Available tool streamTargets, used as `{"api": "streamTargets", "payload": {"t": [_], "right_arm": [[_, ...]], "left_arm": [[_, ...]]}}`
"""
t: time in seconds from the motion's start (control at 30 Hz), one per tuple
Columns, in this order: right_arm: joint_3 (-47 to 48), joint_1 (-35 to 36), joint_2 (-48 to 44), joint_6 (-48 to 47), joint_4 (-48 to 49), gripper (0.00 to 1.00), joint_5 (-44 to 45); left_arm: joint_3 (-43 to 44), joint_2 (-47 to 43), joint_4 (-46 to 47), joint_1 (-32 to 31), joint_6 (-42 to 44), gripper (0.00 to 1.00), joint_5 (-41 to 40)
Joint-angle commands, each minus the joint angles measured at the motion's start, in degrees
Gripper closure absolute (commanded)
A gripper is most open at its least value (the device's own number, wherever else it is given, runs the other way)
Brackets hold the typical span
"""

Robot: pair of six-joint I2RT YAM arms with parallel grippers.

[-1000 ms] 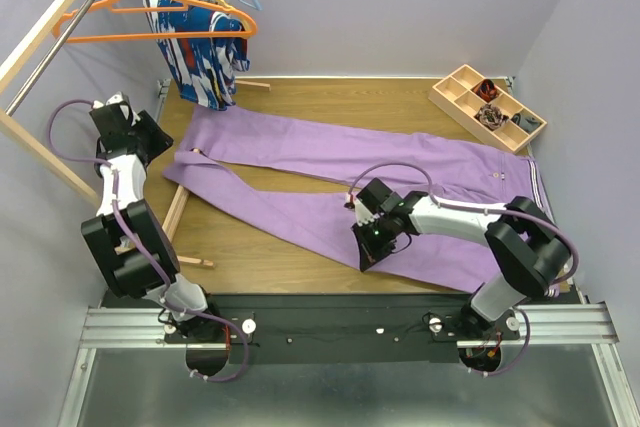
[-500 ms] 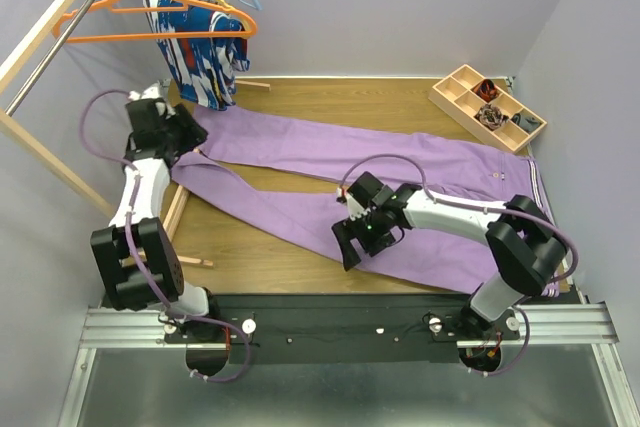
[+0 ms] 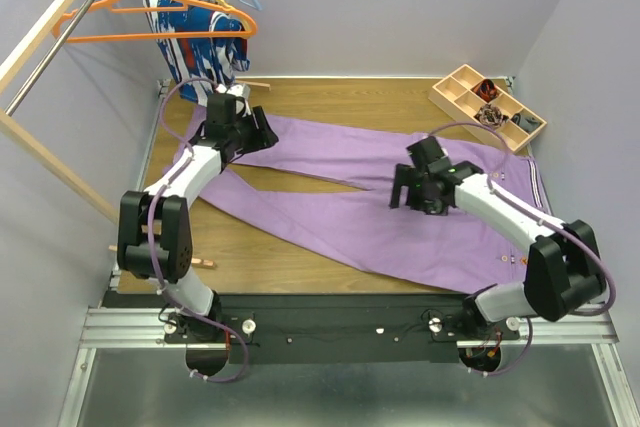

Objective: Place the trousers on the hanger
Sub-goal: Fold the trousers

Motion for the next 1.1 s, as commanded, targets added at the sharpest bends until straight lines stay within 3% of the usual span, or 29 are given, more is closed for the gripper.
{"api": "streamTargets", "payload": {"t": [0.0,0.43,0.87,1.07], "right_arm": [[-4.5,-10.6,-4.2,6.0,-5.1,0.00,10.3],[-7.8,-30.7,-3.2,6.1,-2.1,0.00,19.2],[-5.1,-40.7,11.5,4.8,7.0,0.00,20.5],[-0.1,-44.0,17.7,-0.5,10.3,0.00,22.3]], "left_arm": [[3.5,4.8,1.8,-0.8,0.6,0.34,-1.1],[8.0,14.8,4.0,-1.0,1.2,0.34,1.1],[6.9,18.5,3.9,-2.8,1.4,0.34,-0.3],[8.0,19.2,3.9,-4.9,-0.2,0.34,2.0]]}}
